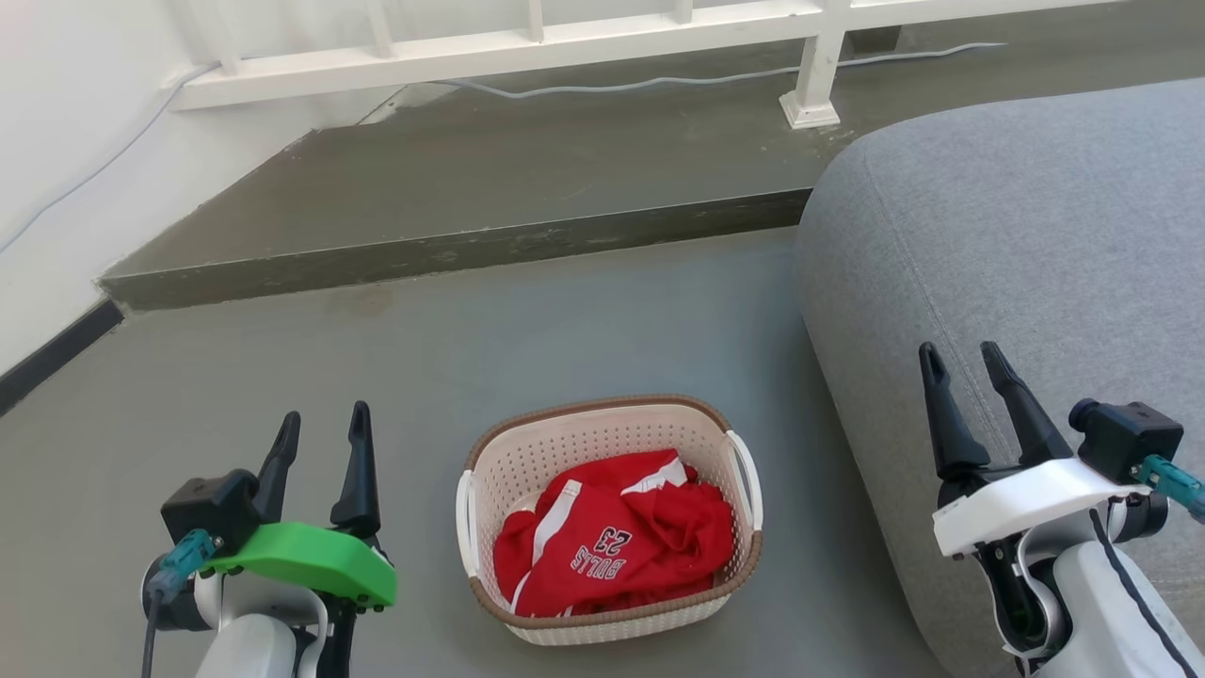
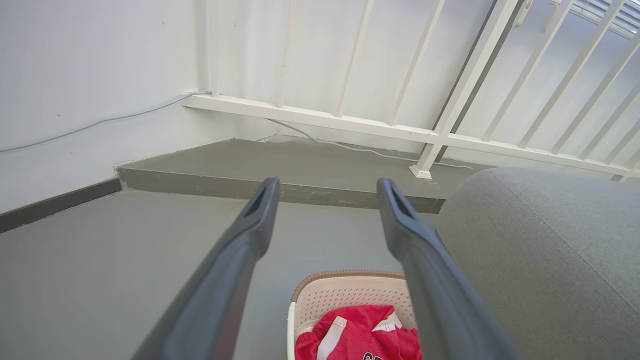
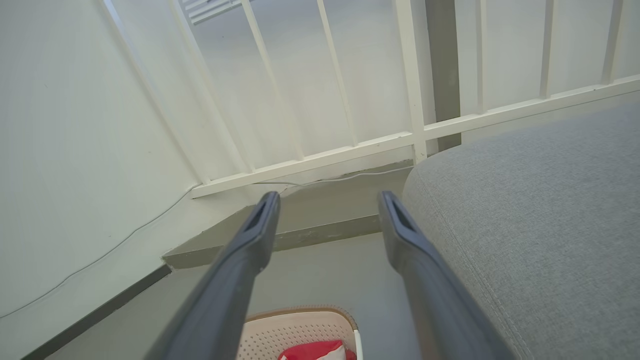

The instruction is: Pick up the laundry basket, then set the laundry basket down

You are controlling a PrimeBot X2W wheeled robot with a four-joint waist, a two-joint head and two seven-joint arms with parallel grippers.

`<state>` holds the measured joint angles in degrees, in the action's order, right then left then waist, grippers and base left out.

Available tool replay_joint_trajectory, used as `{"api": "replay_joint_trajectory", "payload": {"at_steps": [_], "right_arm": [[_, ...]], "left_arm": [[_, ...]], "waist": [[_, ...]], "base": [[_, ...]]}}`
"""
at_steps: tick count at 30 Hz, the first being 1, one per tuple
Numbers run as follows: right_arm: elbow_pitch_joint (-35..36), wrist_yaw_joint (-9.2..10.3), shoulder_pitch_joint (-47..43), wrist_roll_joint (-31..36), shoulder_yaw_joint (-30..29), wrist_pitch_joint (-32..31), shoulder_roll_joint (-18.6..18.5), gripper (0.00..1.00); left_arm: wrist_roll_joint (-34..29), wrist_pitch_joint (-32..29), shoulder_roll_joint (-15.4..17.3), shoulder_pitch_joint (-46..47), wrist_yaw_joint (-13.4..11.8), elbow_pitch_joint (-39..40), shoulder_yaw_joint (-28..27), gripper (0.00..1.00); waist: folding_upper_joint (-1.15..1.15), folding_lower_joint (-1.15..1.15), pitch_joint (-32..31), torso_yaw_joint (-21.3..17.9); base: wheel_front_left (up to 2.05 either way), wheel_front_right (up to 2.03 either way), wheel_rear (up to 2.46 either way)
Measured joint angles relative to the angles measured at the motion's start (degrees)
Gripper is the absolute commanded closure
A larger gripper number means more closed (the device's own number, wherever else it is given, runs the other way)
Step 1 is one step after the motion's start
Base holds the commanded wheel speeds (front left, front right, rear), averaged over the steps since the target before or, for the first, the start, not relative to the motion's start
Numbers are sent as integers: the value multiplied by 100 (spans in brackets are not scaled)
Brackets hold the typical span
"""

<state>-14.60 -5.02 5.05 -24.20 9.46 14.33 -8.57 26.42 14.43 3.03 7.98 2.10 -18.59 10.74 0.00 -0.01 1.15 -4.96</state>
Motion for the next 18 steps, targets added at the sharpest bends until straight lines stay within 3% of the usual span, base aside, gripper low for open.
{"api": "replay_joint_trajectory", "payload": {"at_steps": [18], "right_arm": [[126,-54,-198,276,-145,0,125,0]], "left_arm": [[-208,0,-26,-127,91,138,-114,0]], "waist": [[0,0,52,1]], "base": [[0,0,0]]}}
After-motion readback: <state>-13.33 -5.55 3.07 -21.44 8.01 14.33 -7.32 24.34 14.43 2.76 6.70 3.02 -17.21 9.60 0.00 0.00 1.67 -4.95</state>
